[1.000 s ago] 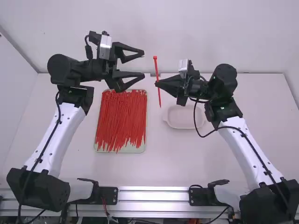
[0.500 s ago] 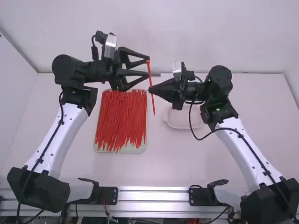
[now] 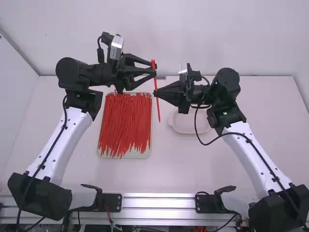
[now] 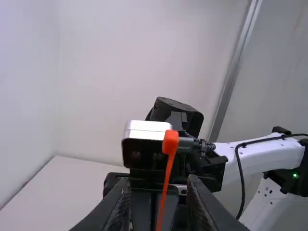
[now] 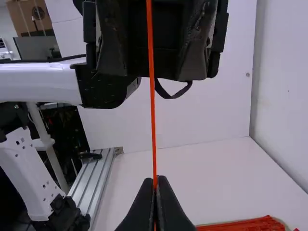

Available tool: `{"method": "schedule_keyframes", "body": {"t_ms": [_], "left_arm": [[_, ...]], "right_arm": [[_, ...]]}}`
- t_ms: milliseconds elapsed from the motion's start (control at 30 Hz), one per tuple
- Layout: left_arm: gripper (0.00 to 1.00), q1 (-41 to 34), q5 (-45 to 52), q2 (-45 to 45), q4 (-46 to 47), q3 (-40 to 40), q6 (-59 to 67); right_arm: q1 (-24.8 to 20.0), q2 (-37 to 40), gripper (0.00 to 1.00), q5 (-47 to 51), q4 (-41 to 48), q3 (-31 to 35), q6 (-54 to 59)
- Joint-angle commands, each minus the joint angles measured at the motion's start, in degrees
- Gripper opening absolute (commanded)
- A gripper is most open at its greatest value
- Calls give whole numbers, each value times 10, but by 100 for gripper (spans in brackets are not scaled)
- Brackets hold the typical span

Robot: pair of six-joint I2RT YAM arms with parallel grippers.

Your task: Fasten the cable tie

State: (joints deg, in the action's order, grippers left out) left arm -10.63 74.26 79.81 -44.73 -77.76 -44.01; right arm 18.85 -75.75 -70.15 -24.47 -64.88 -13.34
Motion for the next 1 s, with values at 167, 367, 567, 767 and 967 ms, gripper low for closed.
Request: {"method": "schedule_keyframes", "body": {"t_ms": [167,367,567,767,967], "left_arm": [[20,-3,-19,-1,-36,-16,-16],[2,-7,-30,-1,-38,-16,-16],[2,-2,-42,-1,-13,-16,2],[2,8,-93,-1,90,-16,71],[2,37,-153,-1,171,-16,118]], "right_arm": [[0,1,0,-5,-2,-19,-3],[0,1,0,-5,-2,-19,-3],[0,1,0,-5,-2,-19,-1],[-3,1,95,7,11,-19,3],[-34,1,98,7,32,-19,-3]]}}
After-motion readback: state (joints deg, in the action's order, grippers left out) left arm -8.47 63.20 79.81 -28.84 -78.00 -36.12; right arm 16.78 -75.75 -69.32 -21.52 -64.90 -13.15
